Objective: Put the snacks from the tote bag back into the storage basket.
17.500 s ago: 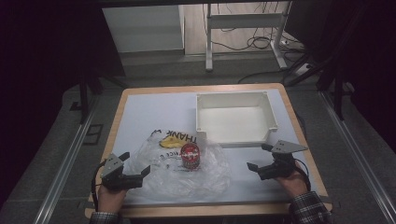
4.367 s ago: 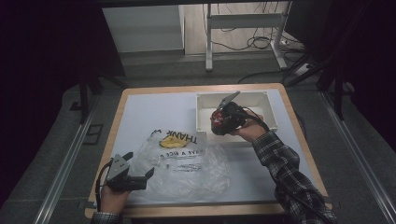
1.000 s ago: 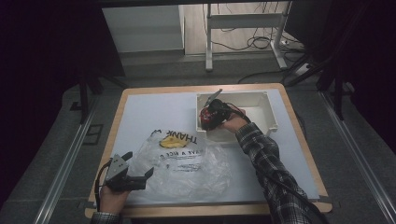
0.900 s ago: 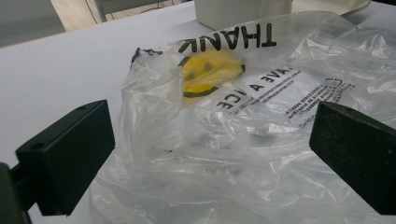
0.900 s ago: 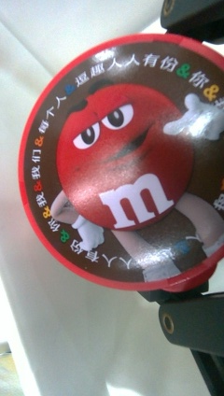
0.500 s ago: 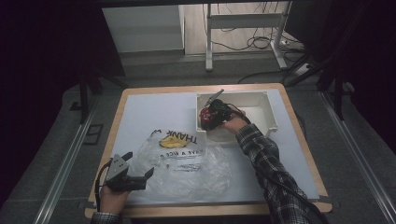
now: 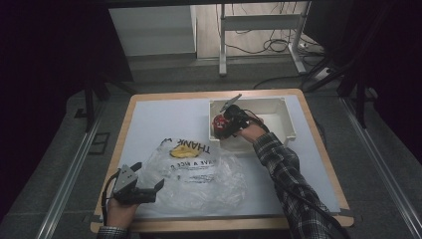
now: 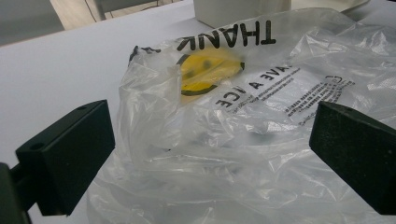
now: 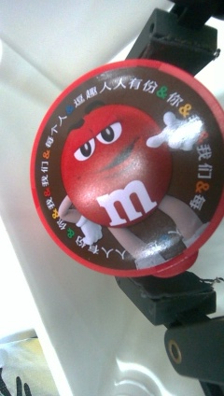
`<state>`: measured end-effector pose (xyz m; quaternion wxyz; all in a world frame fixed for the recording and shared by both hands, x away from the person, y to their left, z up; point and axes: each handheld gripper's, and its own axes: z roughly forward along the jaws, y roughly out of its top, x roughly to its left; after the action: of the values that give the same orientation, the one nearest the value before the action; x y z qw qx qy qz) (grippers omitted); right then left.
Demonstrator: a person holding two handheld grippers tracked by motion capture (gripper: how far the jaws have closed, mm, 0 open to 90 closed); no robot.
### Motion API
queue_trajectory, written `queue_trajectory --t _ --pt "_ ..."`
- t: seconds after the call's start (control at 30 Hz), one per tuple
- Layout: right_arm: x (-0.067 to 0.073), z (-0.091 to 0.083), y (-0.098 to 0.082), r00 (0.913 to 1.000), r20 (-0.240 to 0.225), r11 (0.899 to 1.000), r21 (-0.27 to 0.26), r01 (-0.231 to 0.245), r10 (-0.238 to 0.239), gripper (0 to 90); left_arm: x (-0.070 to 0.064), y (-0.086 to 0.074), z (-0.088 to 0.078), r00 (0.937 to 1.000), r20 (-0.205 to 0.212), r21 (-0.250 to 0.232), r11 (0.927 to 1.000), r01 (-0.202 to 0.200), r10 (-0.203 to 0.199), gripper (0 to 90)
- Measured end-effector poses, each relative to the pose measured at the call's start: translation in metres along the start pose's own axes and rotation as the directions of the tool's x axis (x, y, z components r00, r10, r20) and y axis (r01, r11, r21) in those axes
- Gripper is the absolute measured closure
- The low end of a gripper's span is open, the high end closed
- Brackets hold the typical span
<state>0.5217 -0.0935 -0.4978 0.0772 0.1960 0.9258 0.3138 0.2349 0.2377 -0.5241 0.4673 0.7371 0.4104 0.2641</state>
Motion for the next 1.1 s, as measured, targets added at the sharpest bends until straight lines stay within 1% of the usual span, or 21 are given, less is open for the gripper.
queue_trajectory --t 0.07,0.3,0.47,0.63,0.8,1.1 --pt "0.001 0.000 0.000 1.0000 -0.005 1.000 -0.002 0.002 -0.002 13.9 0.000 0.000 0.000 1.0000 -0.001 -0.001 1.0000 0.000 0.000 0.0" --pt "0.003 -0.003 0.002 0.9999 -0.002 1.000 -0.008 0.011 -0.011 11.3 0.000 0.000 0.000 1.0000 -0.002 0.000 1.0000 0.001 -0.001 0.0" --pt "0.006 -0.007 0.004 0.9998 0.008 1.000 -0.011 0.020 -0.020 9.7 0.000 0.000 0.000 1.0000 -0.002 0.000 1.0000 0.001 -0.001 0.0" --pt "0.007 -0.011 0.005 0.9997 0.009 1.000 -0.018 0.023 -0.022 9.5 0.000 0.000 0.001 1.0000 -0.002 0.001 1.0000 0.000 0.000 0.0" --pt "0.008 -0.015 0.005 0.9995 0.022 0.999 -0.022 0.025 -0.024 9.4 -0.001 0.000 0.001 1.0000 -0.001 0.003 1.0000 -0.002 0.002 0.0" --pt "0.010 -0.020 0.004 0.9995 0.017 0.999 -0.028 0.027 -0.027 9.4 -0.001 0.000 0.001 1.0000 -0.001 0.004 1.0000 -0.003 0.003 0.0"
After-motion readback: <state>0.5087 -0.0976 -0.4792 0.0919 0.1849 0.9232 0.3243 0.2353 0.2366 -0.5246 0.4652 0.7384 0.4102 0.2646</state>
